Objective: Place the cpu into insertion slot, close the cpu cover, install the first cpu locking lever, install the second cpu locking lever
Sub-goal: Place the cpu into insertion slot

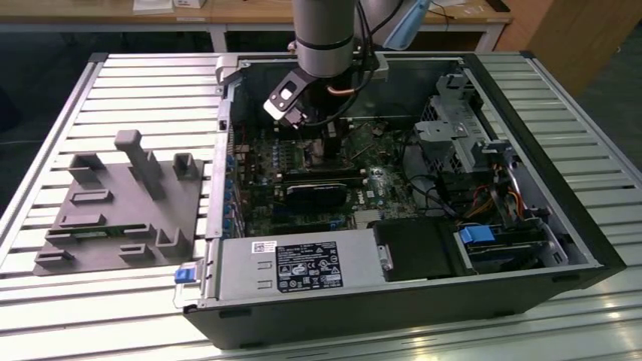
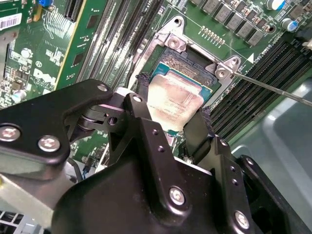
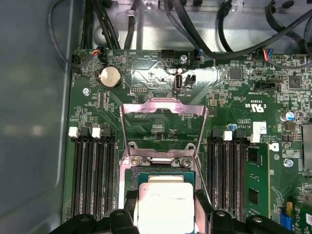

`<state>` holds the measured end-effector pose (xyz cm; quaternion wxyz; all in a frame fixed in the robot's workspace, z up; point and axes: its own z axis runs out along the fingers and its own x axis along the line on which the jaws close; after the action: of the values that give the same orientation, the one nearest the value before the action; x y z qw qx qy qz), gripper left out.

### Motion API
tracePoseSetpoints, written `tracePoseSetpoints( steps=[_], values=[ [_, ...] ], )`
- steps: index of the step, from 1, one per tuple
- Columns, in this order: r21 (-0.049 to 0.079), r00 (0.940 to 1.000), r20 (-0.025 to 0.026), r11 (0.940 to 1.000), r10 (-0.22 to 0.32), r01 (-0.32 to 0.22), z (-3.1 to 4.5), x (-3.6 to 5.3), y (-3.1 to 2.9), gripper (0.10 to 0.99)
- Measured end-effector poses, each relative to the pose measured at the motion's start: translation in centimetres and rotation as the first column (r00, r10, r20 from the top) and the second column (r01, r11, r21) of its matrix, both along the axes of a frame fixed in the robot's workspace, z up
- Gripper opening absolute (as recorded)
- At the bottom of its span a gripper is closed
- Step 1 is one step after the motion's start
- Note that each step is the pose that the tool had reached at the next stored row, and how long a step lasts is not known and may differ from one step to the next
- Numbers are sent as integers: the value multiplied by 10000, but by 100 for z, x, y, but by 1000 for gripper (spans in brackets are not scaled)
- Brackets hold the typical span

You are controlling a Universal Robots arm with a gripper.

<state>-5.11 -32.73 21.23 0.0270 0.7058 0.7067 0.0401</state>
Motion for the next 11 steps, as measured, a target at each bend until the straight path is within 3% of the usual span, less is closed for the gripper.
tracePoseSetpoints(
  steps=[11],
  values=[
    [-2,9998,-1,9998,-220,220,-69,-13,33,537]
  ],
)
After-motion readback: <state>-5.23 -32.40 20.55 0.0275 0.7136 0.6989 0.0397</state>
